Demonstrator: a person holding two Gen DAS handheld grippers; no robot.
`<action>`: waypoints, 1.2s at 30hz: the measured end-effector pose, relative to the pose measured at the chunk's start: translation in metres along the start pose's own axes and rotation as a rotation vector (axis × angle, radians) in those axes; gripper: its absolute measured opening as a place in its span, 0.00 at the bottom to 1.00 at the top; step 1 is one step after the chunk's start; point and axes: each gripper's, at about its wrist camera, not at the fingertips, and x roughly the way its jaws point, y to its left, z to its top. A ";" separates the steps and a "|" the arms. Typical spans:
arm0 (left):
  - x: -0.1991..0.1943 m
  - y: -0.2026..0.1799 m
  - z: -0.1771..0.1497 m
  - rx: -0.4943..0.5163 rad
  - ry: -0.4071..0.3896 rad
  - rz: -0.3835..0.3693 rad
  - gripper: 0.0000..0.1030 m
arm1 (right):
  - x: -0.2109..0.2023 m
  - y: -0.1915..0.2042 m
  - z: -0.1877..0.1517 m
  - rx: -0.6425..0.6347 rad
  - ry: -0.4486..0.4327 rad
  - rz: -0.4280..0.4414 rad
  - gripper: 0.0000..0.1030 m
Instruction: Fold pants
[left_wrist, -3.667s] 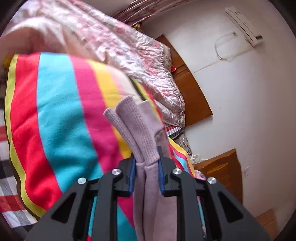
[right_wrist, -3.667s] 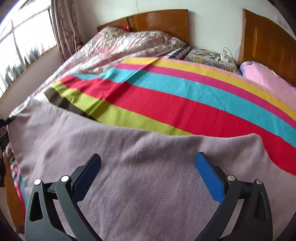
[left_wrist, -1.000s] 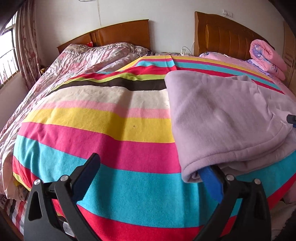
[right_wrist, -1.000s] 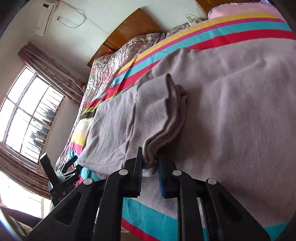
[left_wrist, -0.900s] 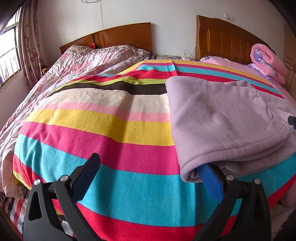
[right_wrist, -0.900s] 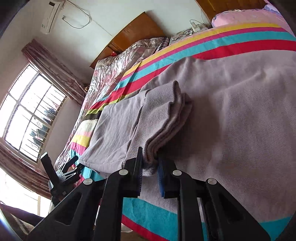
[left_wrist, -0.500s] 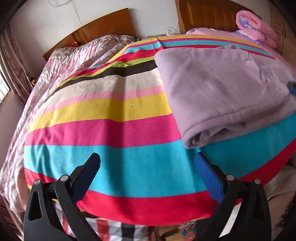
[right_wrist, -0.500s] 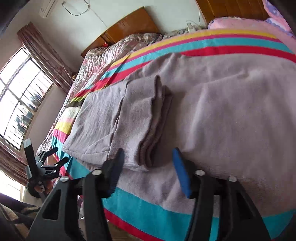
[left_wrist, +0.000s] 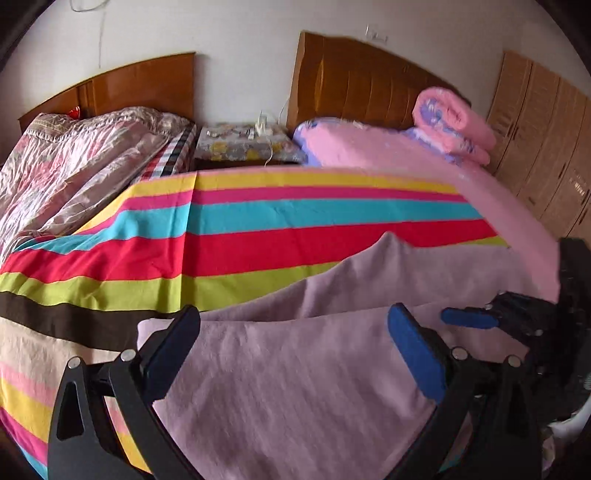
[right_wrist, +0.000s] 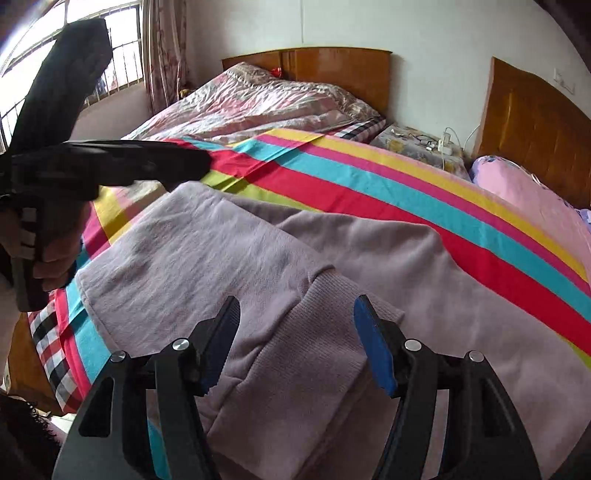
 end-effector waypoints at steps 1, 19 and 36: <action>0.019 0.004 -0.005 -0.005 0.034 0.016 0.99 | 0.011 -0.002 -0.003 -0.005 0.026 -0.010 0.61; 0.033 0.028 -0.022 -0.048 0.009 0.132 0.98 | 0.005 -0.022 -0.010 0.067 -0.045 0.095 0.63; 0.081 0.039 -0.002 -0.212 0.050 0.026 0.93 | 0.091 -0.092 0.058 0.058 0.094 -0.079 0.64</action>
